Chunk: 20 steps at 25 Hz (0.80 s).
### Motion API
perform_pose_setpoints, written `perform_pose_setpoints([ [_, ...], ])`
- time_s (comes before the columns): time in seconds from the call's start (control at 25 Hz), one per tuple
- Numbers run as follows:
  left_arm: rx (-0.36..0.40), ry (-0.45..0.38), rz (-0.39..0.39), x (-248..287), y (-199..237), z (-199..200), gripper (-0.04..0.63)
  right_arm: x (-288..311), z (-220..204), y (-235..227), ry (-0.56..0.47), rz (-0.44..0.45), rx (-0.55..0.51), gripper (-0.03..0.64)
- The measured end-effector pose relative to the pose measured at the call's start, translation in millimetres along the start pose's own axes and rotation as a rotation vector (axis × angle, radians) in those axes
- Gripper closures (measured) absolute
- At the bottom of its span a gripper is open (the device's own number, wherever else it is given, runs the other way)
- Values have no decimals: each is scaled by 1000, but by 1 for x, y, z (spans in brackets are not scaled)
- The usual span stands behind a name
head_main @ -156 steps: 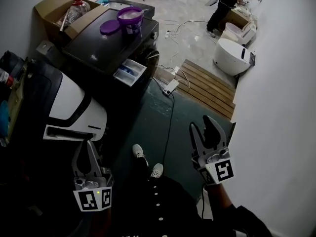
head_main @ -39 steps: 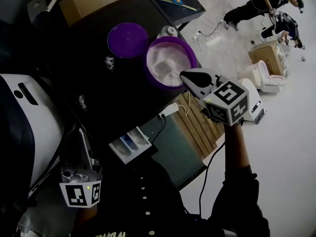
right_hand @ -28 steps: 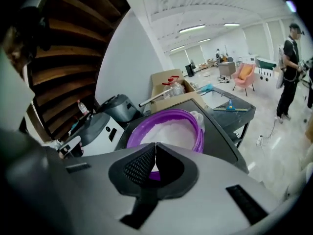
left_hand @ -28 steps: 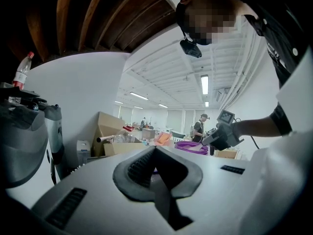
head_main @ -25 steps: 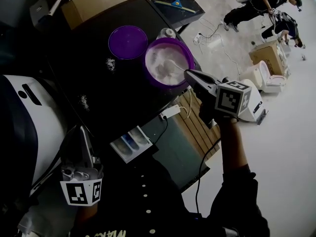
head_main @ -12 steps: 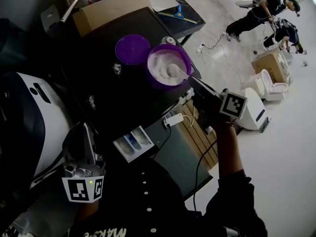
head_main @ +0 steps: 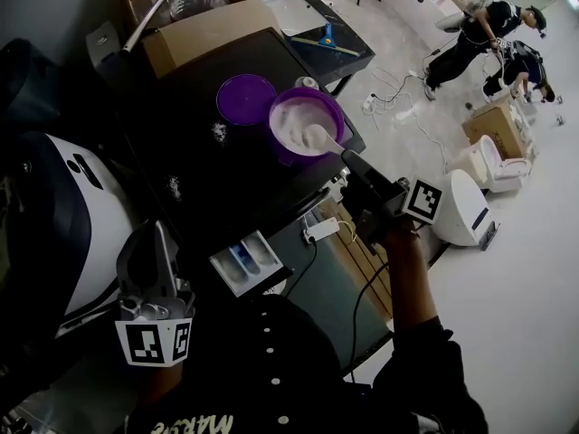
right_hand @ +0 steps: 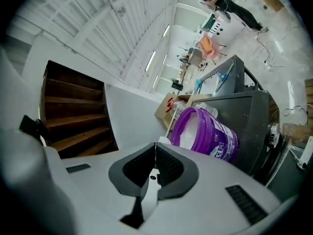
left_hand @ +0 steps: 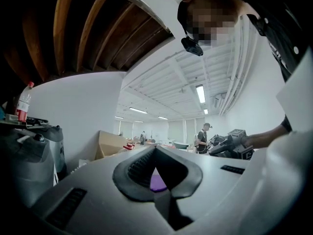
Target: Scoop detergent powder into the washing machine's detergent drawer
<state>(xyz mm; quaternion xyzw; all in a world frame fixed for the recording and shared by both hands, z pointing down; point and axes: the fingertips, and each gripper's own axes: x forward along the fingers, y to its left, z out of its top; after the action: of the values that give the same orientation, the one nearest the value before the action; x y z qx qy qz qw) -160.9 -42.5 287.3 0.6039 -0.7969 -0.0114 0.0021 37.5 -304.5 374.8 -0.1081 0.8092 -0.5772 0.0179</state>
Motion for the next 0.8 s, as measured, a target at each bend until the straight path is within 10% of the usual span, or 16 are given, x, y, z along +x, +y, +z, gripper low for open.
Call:
perform_pose_setpoints([
  [0.8,12,-41,14,-29,-5,13,582,-40,-147,47,266,98,30,586],
])
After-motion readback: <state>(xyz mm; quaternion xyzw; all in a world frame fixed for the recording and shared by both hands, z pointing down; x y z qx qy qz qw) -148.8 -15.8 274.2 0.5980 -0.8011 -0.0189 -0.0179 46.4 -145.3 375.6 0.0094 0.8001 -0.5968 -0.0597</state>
